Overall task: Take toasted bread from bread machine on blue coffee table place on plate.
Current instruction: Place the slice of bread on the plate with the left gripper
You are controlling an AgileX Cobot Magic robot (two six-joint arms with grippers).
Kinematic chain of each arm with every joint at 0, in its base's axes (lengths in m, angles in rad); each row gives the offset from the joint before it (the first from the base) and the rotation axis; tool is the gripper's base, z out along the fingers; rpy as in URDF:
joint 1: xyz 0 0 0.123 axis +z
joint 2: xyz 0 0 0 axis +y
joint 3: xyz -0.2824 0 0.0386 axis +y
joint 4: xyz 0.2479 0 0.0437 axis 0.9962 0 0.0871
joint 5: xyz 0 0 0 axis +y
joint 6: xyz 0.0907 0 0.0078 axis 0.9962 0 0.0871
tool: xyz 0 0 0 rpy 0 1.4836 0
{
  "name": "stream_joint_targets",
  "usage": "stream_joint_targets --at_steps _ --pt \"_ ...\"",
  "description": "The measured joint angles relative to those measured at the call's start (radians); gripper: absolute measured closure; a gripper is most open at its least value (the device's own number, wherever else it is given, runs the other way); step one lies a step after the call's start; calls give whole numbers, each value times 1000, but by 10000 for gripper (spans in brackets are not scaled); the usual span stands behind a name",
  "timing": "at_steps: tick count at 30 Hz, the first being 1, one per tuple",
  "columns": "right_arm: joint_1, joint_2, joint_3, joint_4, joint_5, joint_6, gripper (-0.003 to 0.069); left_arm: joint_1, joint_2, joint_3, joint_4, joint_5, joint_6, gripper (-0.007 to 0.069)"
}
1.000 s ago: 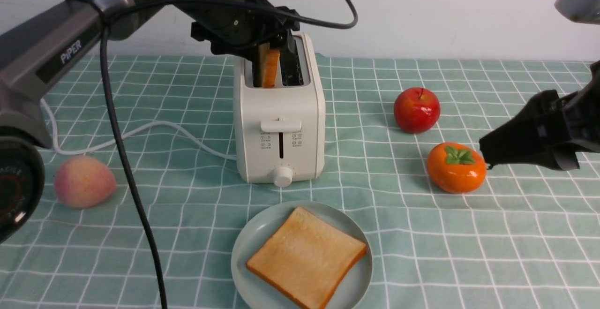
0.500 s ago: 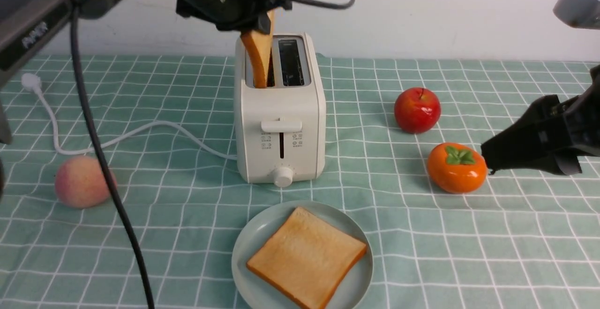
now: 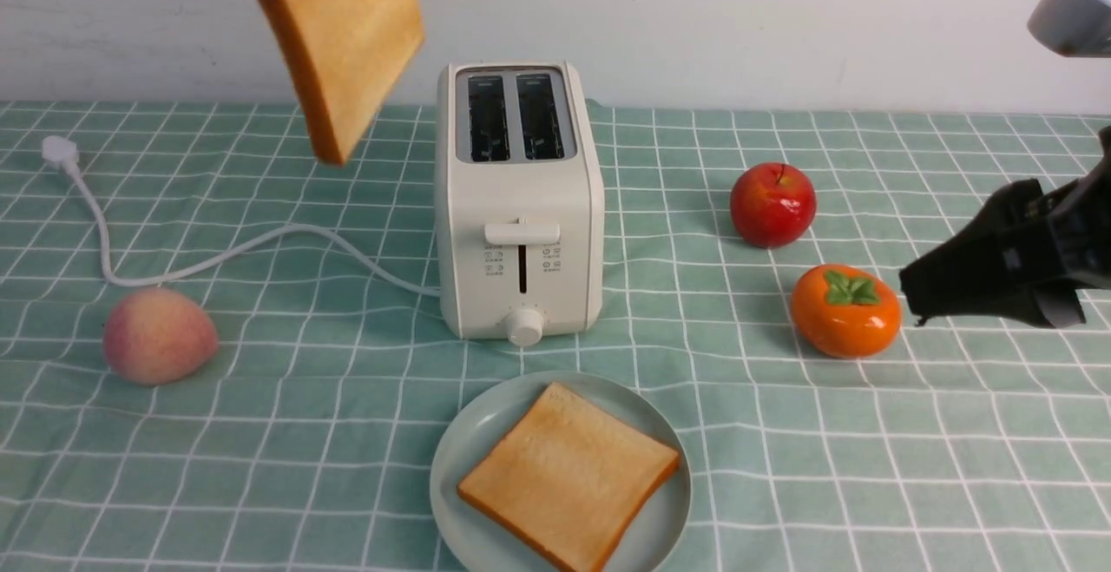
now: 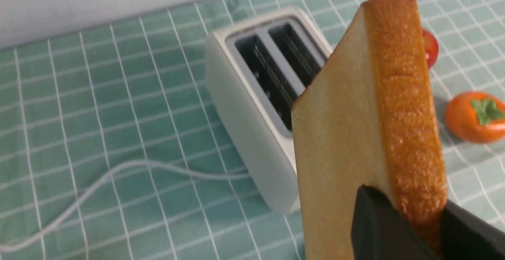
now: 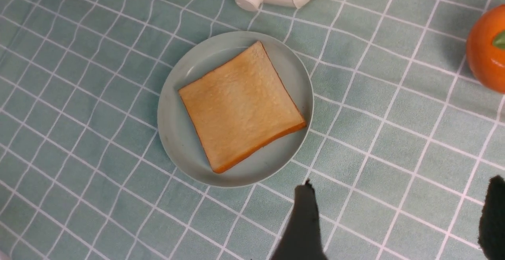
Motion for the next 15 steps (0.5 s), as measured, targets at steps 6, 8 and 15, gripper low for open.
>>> stream_joint_targets --at_steps 6,8,15 --pt "0 -1 0 19 -2 0 110 0 -115 480 -395 -141 96 552" --pt "0 -1 0 24 -2 0 110 0 -113 590 -569 -178 224 552" --pt "0 -1 0 38 -9 0 110 0 4 843 -1125 -290 779 552"
